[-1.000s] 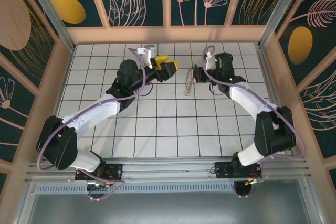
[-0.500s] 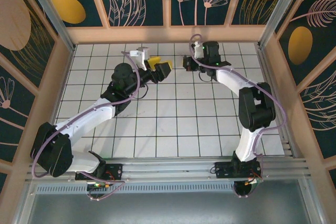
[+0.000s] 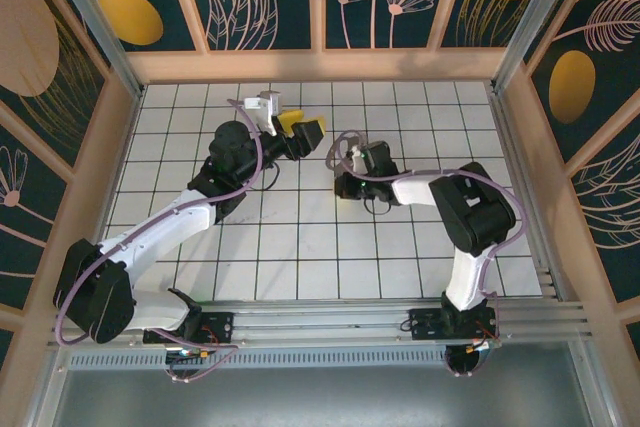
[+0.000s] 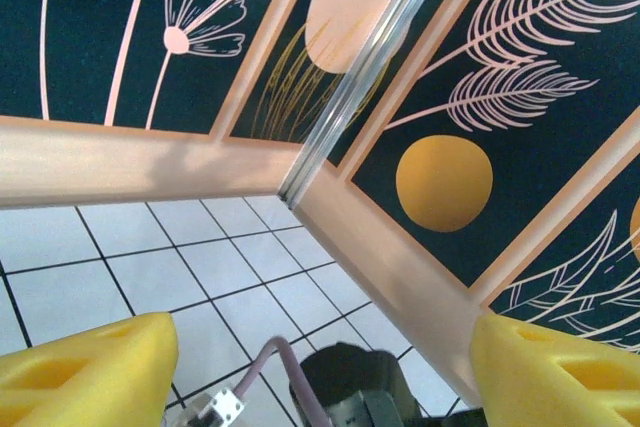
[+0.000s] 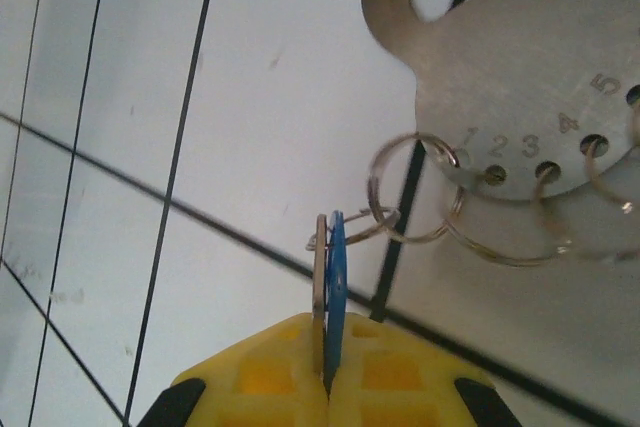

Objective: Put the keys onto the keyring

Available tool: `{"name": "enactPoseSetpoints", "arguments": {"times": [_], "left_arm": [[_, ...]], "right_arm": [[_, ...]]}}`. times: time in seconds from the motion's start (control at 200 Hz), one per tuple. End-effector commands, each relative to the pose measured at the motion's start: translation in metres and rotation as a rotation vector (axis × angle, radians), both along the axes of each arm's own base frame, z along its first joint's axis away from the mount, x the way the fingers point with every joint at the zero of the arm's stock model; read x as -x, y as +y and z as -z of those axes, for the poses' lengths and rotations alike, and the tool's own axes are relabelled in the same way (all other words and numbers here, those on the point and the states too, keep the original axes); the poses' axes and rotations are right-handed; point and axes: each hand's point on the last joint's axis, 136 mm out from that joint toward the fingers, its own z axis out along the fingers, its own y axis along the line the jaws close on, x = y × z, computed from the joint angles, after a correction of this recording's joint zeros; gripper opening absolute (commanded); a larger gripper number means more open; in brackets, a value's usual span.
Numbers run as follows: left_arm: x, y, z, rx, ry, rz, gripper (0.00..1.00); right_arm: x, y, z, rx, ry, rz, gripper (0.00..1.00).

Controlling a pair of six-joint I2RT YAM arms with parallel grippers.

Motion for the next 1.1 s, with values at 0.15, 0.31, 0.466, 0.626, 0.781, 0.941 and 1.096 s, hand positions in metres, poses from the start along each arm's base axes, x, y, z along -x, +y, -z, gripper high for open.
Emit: {"name": "enactPoseSetpoints", "arguments": {"times": [0.15, 0.31, 0.466, 0.626, 0.781, 0.941, 1.096], "left_arm": [[0.011, 0.009, 0.006, 0.0, 0.029, 0.003, 0.83], [0.012, 0.02, 0.019, -0.026, 0.046, -0.053, 0.99], [-0.002, 0.056, 0.034, -0.055, 0.062, -0.269, 0.98], [0.002, 0.129, 0.036, -0.086, -0.09, -0.615, 0.99], [0.008, 0.196, 0.048, -0.191, -0.149, -0.89, 0.99], [0.013, 0.259, 0.077, -0.324, -0.179, -1.084, 0.99], [0.01, 0.291, 0.109, -0.439, -0.157, -1.146, 0.99]], "right_arm": [[0.038, 0.003, -0.065, -0.108, -0.131, 0.029, 0.81], [0.039, -0.055, -0.115, -0.091, -0.243, 0.178, 0.99], [0.021, -0.132, -0.165, -0.013, -0.378, 0.43, 0.99], [-0.005, -0.227, -0.19, 0.207, -0.492, 0.793, 0.99], [-0.014, -0.283, -0.189, 0.299, -0.64, 1.002, 0.99], [-0.018, -0.308, -0.165, 0.433, -0.682, 1.019, 0.99], [-0.02, -0.336, -0.133, 0.579, -0.626, 1.038, 0.99]]}}
